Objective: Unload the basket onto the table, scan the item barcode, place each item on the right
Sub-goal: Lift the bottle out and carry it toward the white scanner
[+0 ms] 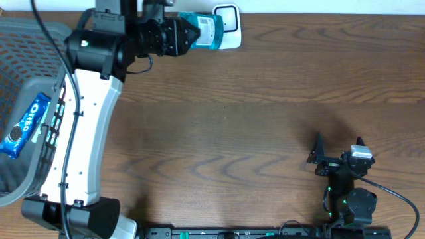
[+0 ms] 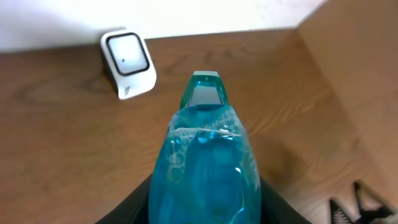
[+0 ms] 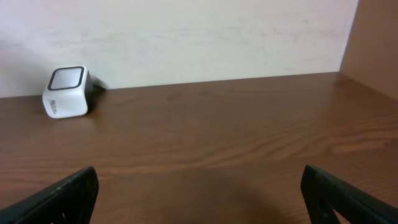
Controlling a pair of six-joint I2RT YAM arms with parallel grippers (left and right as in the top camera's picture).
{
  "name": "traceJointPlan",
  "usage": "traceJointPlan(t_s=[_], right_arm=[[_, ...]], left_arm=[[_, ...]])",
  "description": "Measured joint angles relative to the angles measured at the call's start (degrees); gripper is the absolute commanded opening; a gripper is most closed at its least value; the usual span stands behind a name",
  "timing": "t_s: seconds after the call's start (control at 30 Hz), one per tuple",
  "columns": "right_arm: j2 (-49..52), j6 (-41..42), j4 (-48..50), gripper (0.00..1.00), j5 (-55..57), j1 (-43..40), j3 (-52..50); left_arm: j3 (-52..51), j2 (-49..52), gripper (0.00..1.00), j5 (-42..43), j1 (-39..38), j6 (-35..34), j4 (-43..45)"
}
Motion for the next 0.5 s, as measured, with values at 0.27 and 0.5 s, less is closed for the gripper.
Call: traceJointPlan(t_s=[0.27, 0.5], right_arm=[[0.00, 0.00, -0.02, 0.99, -0.02, 0.00, 0.00], [0.00, 0.00, -0.02, 0.99, 0.00, 0.02, 0.00]], left_arm=[[0.00, 0.00, 0.24, -2.78, -3.15, 10.95, 1.09], [0.00, 0.61, 0.24, -23.47, -8.79, 13.73, 7.15]])
